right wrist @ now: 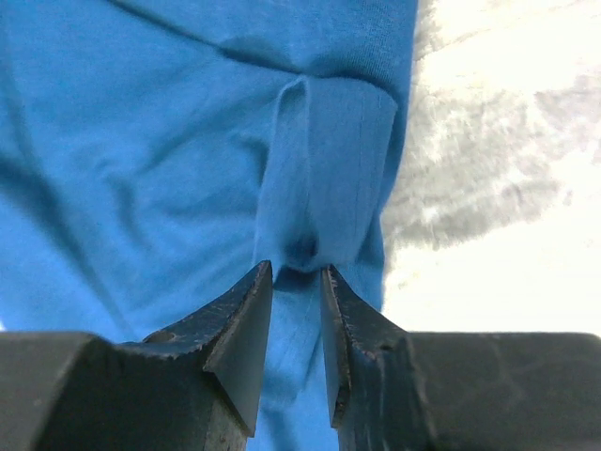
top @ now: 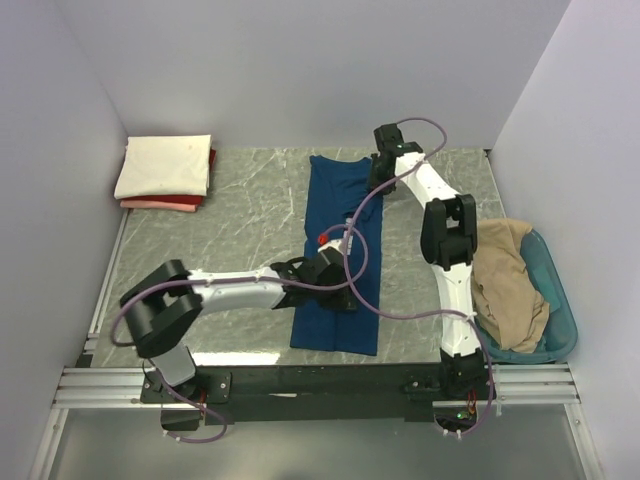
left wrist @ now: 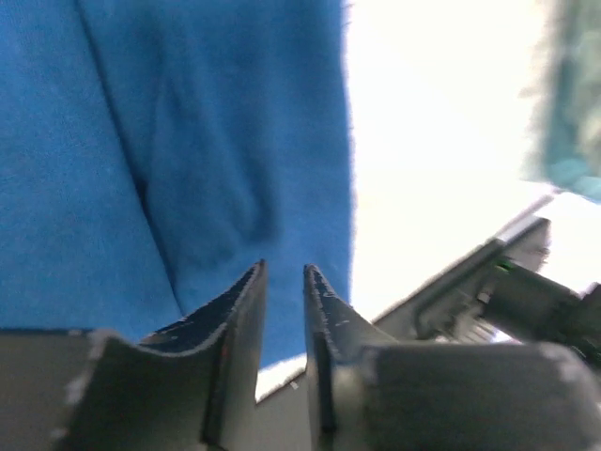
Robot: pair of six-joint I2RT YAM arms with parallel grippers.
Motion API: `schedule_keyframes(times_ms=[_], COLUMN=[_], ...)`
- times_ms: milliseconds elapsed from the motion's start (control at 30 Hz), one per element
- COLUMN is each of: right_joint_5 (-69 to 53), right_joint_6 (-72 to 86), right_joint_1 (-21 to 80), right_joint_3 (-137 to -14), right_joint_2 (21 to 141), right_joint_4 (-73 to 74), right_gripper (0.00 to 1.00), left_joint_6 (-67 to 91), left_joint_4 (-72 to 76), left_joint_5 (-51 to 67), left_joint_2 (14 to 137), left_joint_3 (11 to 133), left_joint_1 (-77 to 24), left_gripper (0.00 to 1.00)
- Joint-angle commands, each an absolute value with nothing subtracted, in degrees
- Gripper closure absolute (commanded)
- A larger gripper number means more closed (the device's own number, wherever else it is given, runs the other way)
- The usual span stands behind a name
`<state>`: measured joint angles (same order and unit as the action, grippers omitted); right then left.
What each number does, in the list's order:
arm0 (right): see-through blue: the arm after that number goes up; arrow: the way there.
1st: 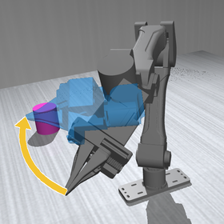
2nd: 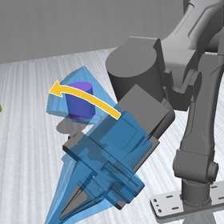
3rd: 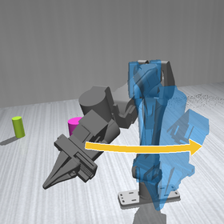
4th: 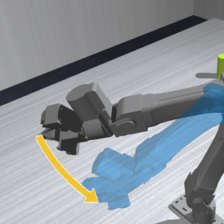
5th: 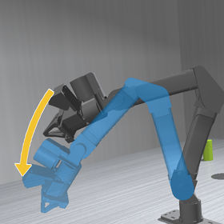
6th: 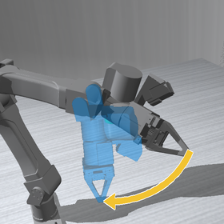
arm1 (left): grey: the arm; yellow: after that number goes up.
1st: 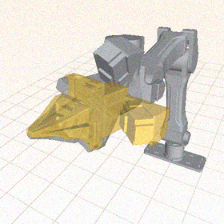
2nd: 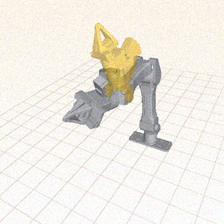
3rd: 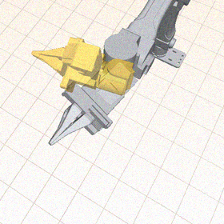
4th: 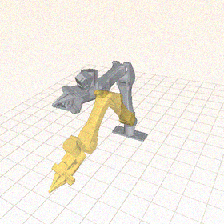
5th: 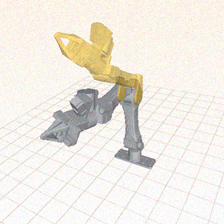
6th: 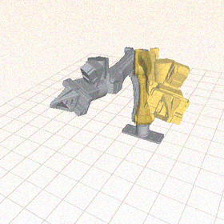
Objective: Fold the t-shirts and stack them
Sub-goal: Fold the tshirt
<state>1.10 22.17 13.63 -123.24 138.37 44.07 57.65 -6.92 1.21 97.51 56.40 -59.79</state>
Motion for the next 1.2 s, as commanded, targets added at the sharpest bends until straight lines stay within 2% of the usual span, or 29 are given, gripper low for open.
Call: schedule_keyframes(times_ms=[0, 233, 333, 567, 867, 1033, 1167], right_joint_5=[0.2, -4.1, -6.1, -8.5, -4.0, -2.6, -0.1], right_joint_6=[22.0, 25.5, 27.9, 31.5, 38.4, 44.3, 47.0], right_joint_1=[13.4, 13.4, 13.7, 19.0, 32.4, 43.5, 50.2], right_joint_3=[-121.9, -100.5, -85.4, -62.7, -42.7, -35.6, -34.6], right_joint_2=[126.6, 107.9, 99.3, 82.2, 67.4, 64.5, 66.8], right_joint_4=[43.9, 35.3, 30.9, 24.3, 21.3, 19.0, 19.2], right_gripper=[0.66, 0.66, 0.66, 0.66, 0.67, 0.67, 0.67], left_joint_6=[54.0, 51.4, 50.4, 48.8, 47.8, 46.9, 47.8], left_joint_4=[-8.5, -9.0, -10.0, -10.0, -3.2, -6.0, -8.9], left_joint_5=[-1.4, -1.1, -0.5, -0.4, 7.6, 6.2, 3.3], left_joint_2=[90.6, 81.5, 80.2, 78.7, 81.0, 82.6, 82.0], left_joint_3=[57.7, 50.8, 49.2, 45.4, 42.1, 43.1, 42.6], left_joint_1=[-58.9, -53.1, -51.0, -49.9, -50.4, -51.9, -51.9], left_gripper=[0.7, 0.64, 0.64, 0.62, 0.61, 0.62, 0.62])
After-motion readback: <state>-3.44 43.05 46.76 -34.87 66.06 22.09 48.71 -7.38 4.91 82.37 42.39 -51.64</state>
